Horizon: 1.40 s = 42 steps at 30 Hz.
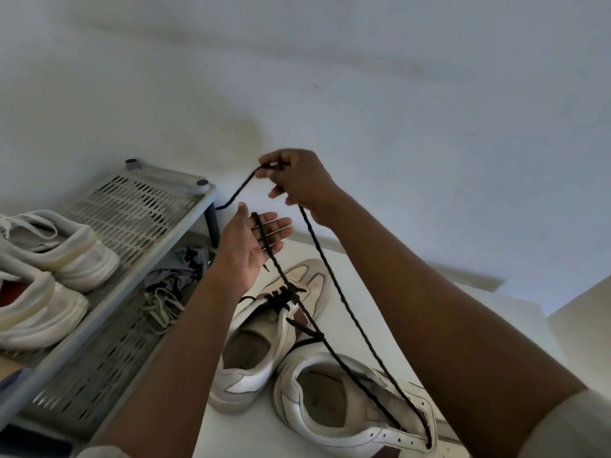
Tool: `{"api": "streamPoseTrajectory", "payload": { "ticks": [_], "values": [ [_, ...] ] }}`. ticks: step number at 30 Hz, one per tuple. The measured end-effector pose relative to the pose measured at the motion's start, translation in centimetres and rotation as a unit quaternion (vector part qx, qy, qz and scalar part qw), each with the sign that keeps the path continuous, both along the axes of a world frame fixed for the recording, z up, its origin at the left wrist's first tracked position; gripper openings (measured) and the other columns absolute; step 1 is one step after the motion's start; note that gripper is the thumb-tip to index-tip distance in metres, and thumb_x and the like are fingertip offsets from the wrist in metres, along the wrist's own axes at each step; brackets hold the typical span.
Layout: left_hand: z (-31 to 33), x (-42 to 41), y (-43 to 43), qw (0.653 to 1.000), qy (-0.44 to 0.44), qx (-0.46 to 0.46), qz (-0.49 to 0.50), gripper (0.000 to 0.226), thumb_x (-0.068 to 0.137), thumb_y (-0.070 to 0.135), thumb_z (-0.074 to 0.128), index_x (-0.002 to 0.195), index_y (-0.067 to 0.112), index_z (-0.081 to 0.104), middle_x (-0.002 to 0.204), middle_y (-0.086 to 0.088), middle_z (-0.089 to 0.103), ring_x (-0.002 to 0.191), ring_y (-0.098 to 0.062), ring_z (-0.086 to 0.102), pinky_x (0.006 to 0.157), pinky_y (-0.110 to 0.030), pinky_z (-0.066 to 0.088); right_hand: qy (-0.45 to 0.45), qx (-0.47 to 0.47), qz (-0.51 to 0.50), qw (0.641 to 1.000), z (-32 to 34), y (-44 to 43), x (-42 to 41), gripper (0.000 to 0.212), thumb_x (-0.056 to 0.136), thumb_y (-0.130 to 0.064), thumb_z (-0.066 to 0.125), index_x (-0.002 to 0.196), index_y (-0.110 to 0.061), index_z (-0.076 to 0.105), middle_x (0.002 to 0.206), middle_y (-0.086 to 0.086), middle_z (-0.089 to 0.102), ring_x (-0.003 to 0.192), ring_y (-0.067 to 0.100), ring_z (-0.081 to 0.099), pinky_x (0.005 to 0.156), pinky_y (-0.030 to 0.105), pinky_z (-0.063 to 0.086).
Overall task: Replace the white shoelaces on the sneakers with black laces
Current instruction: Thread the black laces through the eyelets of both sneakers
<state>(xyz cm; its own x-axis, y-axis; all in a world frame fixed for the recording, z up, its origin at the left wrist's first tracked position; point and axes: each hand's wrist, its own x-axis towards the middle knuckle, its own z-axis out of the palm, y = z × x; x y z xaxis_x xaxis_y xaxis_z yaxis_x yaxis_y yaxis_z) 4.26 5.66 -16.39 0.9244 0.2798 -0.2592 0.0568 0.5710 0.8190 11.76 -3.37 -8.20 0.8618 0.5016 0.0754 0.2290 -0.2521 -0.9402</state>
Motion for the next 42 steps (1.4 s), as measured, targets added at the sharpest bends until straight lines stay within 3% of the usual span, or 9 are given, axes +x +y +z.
{"api": "streamPoseTrajectory", "payload": {
  "ticks": [3,6,10,16,21,27,33,37,42],
  "values": [
    [0.0,0.0,0.2,0.999,-0.045,-0.015,0.027,0.047,0.103,0.044,0.029,0.103,0.009,0.061,0.085,-0.007,0.074,0.084,-0.018,0.071,0.077,-0.033,0.052,0.041,-0.062,0.038,0.996,-2.3,-0.6,-1.2,0.022,0.091,-0.007,0.059,0.111,-0.009,0.066,0.098,0.007,0.073,0.056,0.006,0.060,0.045,0.017,0.043],
    [-0.1,0.3,0.5,0.995,-0.050,-0.012,0.087,0.023,0.103,0.021,0.041,0.092,0.009,0.058,0.074,-0.005,0.065,0.066,-0.015,0.064,0.065,-0.034,0.054,0.029,-0.100,0.070,0.992,-4.3,-1.6,-2.6,0.026,0.093,-0.013,0.059,0.119,-0.015,0.062,0.096,0.005,0.072,0.067,0.010,0.065,0.049,0.018,0.044],
    [-0.8,0.8,1.1,0.989,-0.031,-0.038,0.140,0.018,0.103,0.009,0.036,0.089,0.011,0.048,0.085,-0.012,0.067,0.070,-0.019,0.069,0.068,-0.034,0.055,0.027,-0.130,0.096,0.986,-6.9,-3.6,-4.4,0.049,0.094,-0.023,0.061,0.140,-0.021,0.045,0.122,0.003,0.063,0.082,0.012,0.067,0.066,0.023,0.052],
    [-1.0,1.1,2.3,0.965,-0.046,-0.136,0.220,0.030,0.102,0.004,0.023,0.081,0.013,0.042,0.064,-0.002,0.045,0.042,-0.010,0.046,0.046,-0.021,0.045,0.119,-0.141,0.103,0.977,-12.0,-6.8,-7.6,0.036,0.082,-0.038,0.071,0.112,-0.019,0.067,0.103,0.004,0.072,0.096,0.018,0.068,0.096,0.045,0.051],
    [-2.0,1.4,2.6,0.969,-0.010,-0.026,0.247,0.019,0.102,0.005,0.028,0.095,0.011,0.045,0.068,0.000,0.047,0.051,-0.009,0.048,0.050,-0.021,0.040,0.131,-0.083,0.013,0.988,-12.9,-12.0,-9.4,0.024,0.087,-0.011,0.068,0.110,-0.015,0.068,0.106,0.000,0.071,0.091,0.008,0.066,0.098,0.033,0.049],
    [-1.0,-0.2,-5.5,0.988,-0.070,0.135,-0.003,0.025,0.100,-0.001,0.034,0.089,0.012,0.053,0.075,-0.004,0.063,0.066,-0.013,0.064,0.071,-0.026,0.054,0.098,-0.168,-0.050,0.980,-14.8,-20.9,-11.8,0.023,0.089,-0.013,0.065,0.110,-0.023,0.067,0.108,-0.007,0.069,0.100,0.009,0.064,0.092,0.026,0.048],
    [-2.0,-1.9,-12.3,0.925,-0.110,0.308,-0.195,0.022,0.098,-0.001,0.042,0.098,0.006,0.063,0.091,-0.008,0.073,0.088,-0.018,0.072,0.086,-0.023,0.052,0.123,-0.157,-0.113,0.973,-15.8,-25.8,-13.2,0.021,0.091,-0.014,0.064,0.110,-0.021,0.068,0.105,-0.009,0.070,0.098,0.001,0.064,0.089,0.023,0.050],
    [-3.9,-1.8,-13.4,0.915,-0.046,0.350,-0.195,0.025,0.097,0.003,0.047,0.090,0.015,0.067,0.085,0.001,0.075,0.088,-0.014,0.072,0.090,-0.028,0.049,0.098,-0.220,-0.093,0.966,-16.1,-24.9,-13.6,0.022,0.082,-0.036,0.073,0.100,-0.024,0.072,0.088,-0.013,0.070,0.085,0.000,0.063,0.080,0.022,0.049],
    [-5.8,-0.9,-13.0,0.894,0.023,0.426,-0.134,0.019,0.098,0.018,0.051,0.104,0.016,0.068,0.098,0.002,0.072,0.101,-0.011,0.066,0.100,-0.031,0.045,0.022,-0.228,-0.091,0.969,-16.4,-23.9,-13.2,0.013,0.082,-0.016,0.065,0.091,-0.023,0.072,0.080,-0.007,0.069,0.075,0.003,0.059,0.073,0.026,0.049]
  ]
}}
